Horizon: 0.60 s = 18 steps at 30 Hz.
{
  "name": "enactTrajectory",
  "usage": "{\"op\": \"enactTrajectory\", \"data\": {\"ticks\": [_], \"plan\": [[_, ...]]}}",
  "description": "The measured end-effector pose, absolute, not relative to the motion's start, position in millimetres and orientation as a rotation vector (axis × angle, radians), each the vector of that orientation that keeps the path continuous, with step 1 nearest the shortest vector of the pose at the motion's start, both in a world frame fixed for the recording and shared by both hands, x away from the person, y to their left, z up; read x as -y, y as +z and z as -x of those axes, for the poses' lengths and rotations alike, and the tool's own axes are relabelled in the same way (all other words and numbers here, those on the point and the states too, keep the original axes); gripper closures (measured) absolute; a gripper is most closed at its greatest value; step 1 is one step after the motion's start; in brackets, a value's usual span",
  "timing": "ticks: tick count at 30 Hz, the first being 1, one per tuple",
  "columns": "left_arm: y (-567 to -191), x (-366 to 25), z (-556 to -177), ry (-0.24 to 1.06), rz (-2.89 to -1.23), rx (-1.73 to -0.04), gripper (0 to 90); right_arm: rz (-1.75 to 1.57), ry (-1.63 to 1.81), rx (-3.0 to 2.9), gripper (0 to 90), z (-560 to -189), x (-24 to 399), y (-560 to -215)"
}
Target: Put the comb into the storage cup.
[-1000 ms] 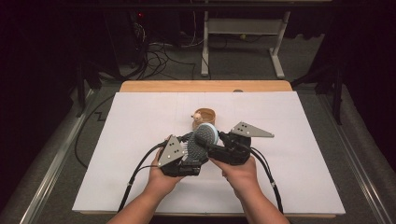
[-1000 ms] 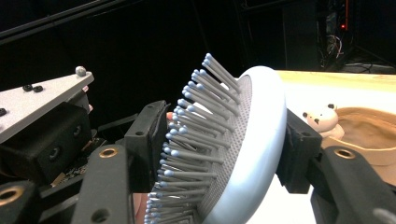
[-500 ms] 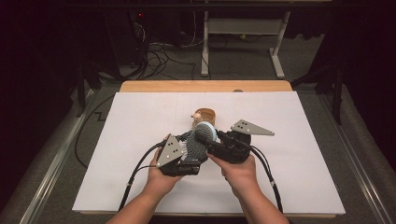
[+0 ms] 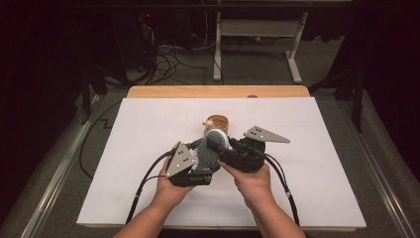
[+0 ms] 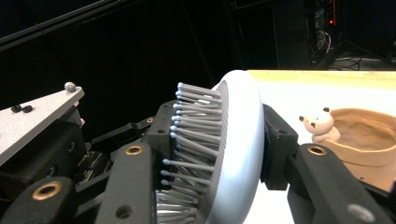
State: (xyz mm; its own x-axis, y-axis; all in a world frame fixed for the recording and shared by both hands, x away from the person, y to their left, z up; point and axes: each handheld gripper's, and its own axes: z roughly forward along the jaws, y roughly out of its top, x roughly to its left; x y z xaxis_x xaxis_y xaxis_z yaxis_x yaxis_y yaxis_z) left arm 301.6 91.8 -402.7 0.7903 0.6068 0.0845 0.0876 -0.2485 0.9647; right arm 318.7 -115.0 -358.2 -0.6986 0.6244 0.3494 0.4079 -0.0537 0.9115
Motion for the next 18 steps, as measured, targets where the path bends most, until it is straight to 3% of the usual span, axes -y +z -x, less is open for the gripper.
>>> {"op": "enactTrajectory", "data": {"ticks": [18], "plan": [[-402.5, -92.6, -303.1, 0.521, -1.774, -0.548, 19.6, -1.128, 1.837, -2.019, 60.1, -319.3, 113.0, -357.8]]}}
